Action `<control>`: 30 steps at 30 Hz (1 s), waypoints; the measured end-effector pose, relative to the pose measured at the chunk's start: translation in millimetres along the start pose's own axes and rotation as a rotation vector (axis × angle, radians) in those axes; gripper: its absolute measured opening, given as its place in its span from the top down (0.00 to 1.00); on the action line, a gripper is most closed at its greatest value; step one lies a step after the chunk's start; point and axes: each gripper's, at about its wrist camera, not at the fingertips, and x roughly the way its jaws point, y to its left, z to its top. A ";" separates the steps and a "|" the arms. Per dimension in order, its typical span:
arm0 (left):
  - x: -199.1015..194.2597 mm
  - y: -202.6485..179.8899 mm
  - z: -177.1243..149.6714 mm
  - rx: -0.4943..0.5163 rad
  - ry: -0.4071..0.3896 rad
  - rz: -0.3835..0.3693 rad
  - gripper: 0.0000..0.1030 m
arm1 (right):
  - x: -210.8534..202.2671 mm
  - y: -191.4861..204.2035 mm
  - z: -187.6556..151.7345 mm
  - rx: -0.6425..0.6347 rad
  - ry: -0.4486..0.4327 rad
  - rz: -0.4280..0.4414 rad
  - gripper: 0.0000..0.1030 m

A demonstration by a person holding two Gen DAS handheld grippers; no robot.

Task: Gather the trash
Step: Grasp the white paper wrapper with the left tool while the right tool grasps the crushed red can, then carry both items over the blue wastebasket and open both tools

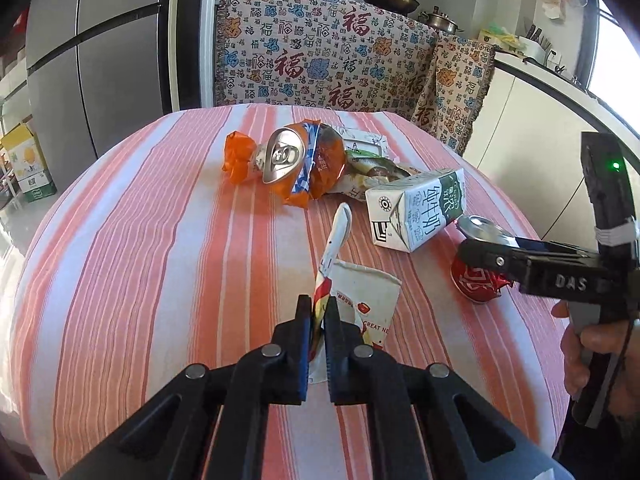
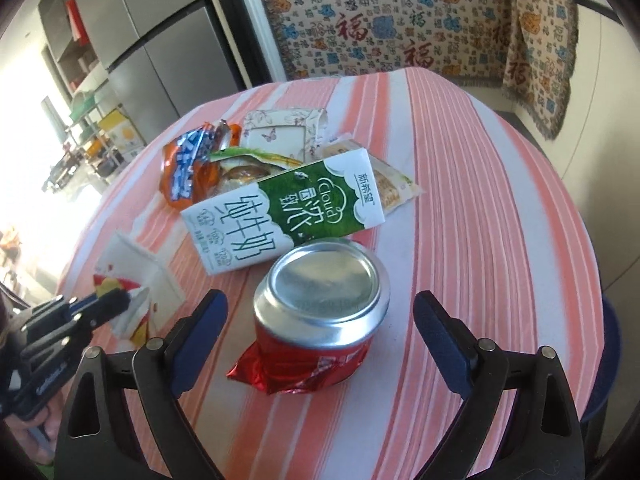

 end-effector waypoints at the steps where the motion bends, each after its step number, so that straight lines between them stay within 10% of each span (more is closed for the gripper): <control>1: -1.4 -0.4 -1.7 -0.006 0.000 -0.003 0.94 | 1.0 -1.6 0.5 0.006 0.014 0.002 0.40; 30: -29.3 -77.3 -5.7 0.077 -0.016 -0.091 0.94 | -90.0 -45.9 -48.2 -0.032 -0.107 0.083 0.39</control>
